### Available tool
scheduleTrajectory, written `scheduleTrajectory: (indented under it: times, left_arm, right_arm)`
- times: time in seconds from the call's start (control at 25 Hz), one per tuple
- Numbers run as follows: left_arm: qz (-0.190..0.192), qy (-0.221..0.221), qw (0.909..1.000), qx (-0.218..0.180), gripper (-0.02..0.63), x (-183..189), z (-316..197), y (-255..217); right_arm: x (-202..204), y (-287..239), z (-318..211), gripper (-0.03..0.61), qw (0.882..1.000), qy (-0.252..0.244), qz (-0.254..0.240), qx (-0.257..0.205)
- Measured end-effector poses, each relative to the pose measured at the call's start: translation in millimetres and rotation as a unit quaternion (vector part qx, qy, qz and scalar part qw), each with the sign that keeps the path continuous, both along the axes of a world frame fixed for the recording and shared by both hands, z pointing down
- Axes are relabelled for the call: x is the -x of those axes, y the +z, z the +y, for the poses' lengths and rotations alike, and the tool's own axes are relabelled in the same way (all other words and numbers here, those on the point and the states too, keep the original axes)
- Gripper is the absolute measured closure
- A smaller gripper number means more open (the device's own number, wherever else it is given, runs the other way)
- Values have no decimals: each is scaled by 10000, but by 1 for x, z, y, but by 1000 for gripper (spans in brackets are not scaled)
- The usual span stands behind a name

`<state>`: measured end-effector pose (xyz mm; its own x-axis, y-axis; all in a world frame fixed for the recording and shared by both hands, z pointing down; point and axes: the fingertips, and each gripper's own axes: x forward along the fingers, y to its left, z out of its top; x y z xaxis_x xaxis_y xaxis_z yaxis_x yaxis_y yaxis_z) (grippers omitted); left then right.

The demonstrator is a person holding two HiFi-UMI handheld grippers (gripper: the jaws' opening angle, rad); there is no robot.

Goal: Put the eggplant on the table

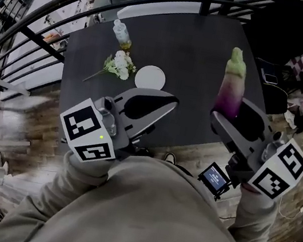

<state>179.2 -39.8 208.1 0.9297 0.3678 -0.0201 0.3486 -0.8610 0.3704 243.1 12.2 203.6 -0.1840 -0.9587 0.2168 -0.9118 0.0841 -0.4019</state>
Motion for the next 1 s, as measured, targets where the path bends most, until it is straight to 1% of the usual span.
scheduleTrajectory:
  times: [0.2, 0.36, 0.48, 0.64, 0.72, 0.88, 1.0]
  left_arm:
    - [72, 226, 9997, 17, 607, -3, -4, -6]
    - [-5, 348, 9994, -2, 607, -3, -11, 12]
    - [-64, 509, 9987, -20, 607, 5, -26, 23]
    - [9, 683, 9977, 34, 607, 18, -53, 13]
    - [-25, 737, 9973, 72, 607, 23, -63, 19]
    - [-106, 626, 9976, 270, 607, 36, -87, 42]
    - [-112, 457, 9984, 314, 607, 47, -95, 45]
  right_arm:
    - [-3, -9, -3, 348, 9997, 231, 68, 2]
    - [-2, 1, -9, 348, 9993, 334, 145, -54]
    - [9, 9, -29, 349, 9991, 409, 146, 21]
    - [21, -2, -62, 348, 9982, 495, 214, 257]
    - [25, -1, -76, 348, 9979, 498, 221, 356]
    - [37, 15, -106, 348, 9977, 334, 226, 543]
    - [46, 19, -120, 348, 9979, 131, 227, 591]
